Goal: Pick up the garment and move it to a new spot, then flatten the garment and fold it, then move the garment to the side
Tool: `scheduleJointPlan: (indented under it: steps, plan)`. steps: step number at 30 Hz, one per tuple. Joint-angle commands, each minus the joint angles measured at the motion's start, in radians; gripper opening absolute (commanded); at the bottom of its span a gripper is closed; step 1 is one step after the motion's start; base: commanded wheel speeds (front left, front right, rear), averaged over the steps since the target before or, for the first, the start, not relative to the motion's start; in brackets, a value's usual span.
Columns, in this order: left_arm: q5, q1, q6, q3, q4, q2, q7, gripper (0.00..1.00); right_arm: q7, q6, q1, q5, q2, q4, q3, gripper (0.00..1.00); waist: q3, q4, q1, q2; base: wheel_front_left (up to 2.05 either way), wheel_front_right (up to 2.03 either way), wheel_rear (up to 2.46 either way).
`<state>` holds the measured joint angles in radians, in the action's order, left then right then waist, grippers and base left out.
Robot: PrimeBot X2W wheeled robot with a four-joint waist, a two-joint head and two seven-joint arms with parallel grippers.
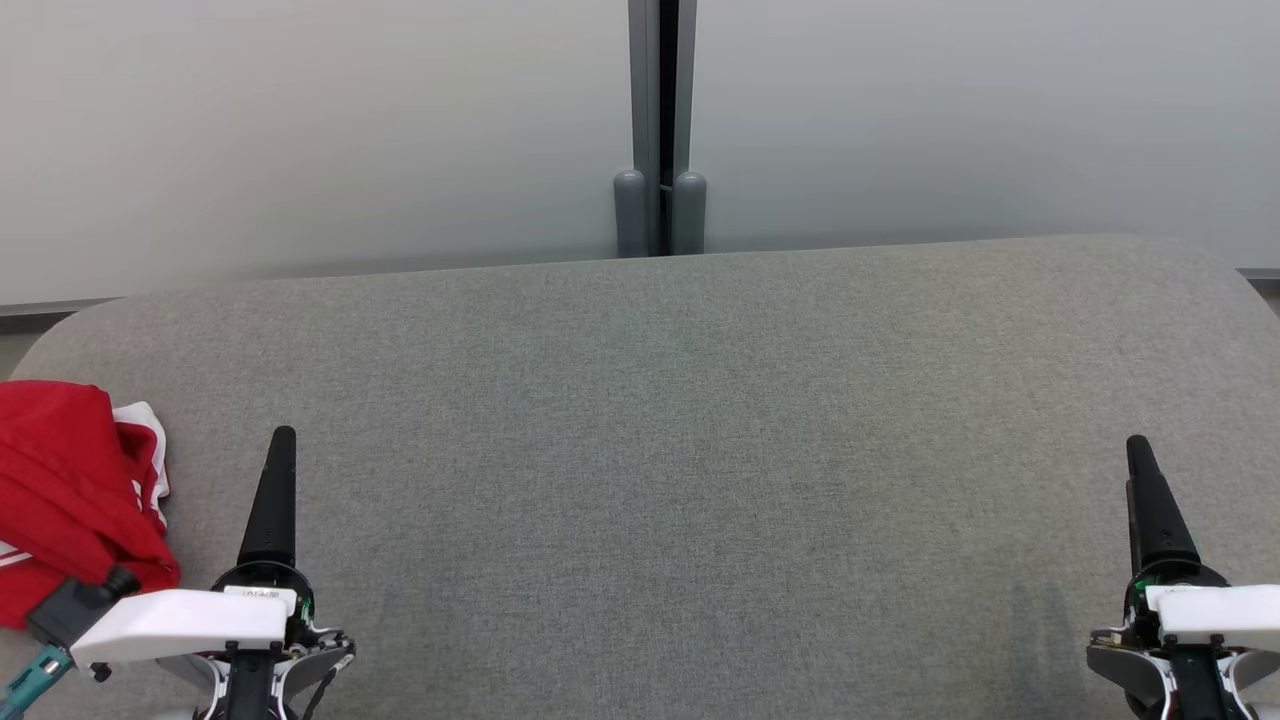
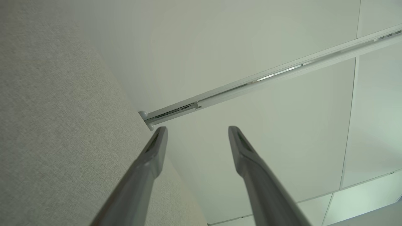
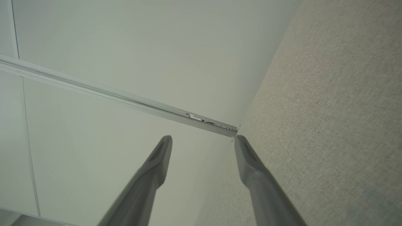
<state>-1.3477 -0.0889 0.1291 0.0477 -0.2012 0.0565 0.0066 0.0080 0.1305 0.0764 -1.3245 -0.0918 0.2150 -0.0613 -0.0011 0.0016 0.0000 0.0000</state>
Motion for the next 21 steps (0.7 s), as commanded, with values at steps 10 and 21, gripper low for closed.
scheduleJointPlan:
  steps: [10,21]
  plan:
    - [0.224,-0.018,0.001,-0.027,0.041,0.03,-0.043,1.0,-0.036,0.0,0.007,0.227,-0.028,-0.04,0.017,1.0,-0.007,0.003,0.0,0.0,0.0,0.0,0.0]
    - [0.435,0.003,0.001,-0.061,0.049,0.052,-0.081,1.0,-0.042,0.0,-0.011,0.422,-0.039,-0.056,0.043,1.0,-0.014,0.003,0.0,0.0,0.0,0.0,0.0]
